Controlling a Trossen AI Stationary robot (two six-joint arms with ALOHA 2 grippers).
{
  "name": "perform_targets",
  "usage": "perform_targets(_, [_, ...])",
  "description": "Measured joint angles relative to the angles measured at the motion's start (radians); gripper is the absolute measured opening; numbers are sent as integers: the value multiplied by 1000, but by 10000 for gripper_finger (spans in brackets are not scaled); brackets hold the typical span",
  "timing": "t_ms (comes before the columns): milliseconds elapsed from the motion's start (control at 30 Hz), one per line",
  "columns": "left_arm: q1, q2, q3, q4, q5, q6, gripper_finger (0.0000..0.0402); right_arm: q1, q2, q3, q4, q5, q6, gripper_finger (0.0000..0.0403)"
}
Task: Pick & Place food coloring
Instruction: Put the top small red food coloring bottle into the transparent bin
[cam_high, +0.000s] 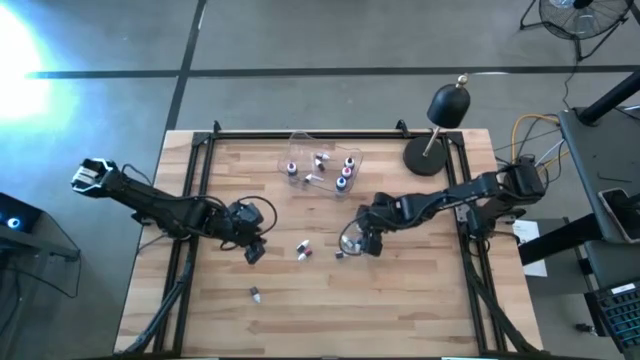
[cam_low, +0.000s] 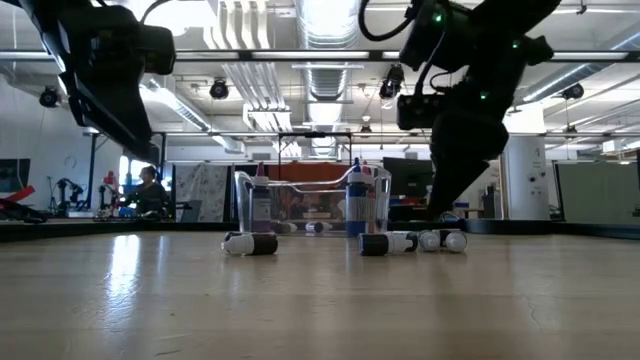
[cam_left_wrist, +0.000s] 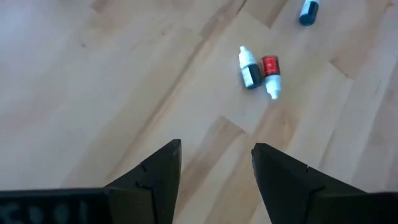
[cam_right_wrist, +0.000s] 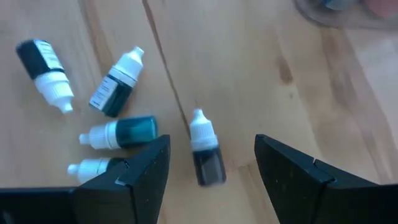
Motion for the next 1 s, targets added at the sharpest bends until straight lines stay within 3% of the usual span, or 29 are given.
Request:
perform_targets(400, [0, 0, -6, 1, -46, 36, 172, -32, 35, -51, 68, -36, -98, 226])
perform_targets(733, [1, 0, -9, -1, -47, 40, 172, -32, 125, 7, 64, -35, -100, 222])
perform_targets(1000, [0, 0, -9, 0, -47, 42, 172, -32, 127, 10, 53, -60, -29, 138])
